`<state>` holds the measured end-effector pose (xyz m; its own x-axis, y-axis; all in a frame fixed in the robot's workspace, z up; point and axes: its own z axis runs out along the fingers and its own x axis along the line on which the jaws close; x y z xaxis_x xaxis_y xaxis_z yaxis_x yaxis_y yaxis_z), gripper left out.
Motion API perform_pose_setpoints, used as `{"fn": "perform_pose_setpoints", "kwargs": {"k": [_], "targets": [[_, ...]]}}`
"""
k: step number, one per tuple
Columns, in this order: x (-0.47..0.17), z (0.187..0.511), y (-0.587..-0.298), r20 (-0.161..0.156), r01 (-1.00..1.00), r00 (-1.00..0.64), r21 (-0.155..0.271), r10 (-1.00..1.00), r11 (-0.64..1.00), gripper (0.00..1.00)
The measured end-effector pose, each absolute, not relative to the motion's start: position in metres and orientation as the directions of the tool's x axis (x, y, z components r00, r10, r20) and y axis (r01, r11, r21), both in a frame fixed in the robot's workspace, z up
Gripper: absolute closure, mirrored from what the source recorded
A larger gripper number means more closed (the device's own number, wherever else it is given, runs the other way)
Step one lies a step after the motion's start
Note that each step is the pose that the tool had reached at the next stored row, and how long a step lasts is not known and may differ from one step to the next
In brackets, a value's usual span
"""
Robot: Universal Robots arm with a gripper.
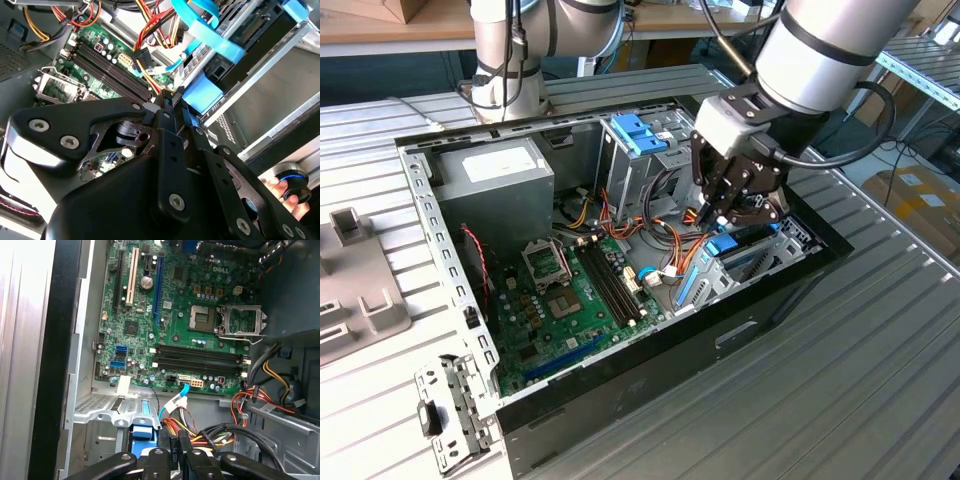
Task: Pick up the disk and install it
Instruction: 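Insert the first disk wire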
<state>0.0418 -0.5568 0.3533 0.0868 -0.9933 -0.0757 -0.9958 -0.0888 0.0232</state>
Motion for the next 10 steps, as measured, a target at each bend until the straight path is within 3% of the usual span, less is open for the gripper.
{"fn": "perform_pose_setpoints", "kwargs": {"k": [10], "targets": [[0.058,0.353,-0.557,-0.076,-0.997,0.071,0.023,-0.995,-0.073,0.81]]}}
